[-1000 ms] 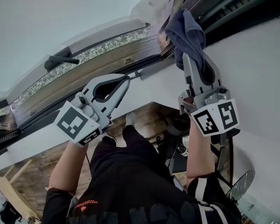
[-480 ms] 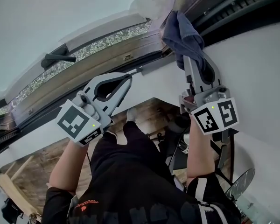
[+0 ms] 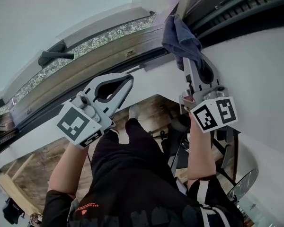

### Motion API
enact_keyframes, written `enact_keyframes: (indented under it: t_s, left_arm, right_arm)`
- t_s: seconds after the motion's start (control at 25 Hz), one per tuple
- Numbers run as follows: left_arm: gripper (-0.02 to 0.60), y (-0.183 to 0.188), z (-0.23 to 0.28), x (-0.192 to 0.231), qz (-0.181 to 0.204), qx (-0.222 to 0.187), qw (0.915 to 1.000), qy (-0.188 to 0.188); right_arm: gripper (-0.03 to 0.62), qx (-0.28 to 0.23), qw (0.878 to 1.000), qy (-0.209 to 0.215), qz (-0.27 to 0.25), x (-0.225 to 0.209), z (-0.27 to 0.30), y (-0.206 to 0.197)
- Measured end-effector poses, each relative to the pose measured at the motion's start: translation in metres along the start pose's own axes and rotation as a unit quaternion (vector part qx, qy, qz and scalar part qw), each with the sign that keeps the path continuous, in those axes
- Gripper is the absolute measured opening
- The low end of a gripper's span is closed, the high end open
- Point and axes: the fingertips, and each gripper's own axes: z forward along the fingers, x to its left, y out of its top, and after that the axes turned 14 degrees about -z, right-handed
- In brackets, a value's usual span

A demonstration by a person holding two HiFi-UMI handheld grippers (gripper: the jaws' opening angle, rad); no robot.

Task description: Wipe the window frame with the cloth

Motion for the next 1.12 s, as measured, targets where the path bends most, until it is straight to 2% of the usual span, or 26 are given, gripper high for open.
enact_keyframes:
  t_s: [1.12]
  left_arm:
    - [0.020, -0.050, 0.007, 0.018, -0.034, 0.028, 0.9989, 0.014]
  right_arm:
    - [0.043, 0.067, 0.997, -0.013, 0.032, 0.005, 0.014, -0.100]
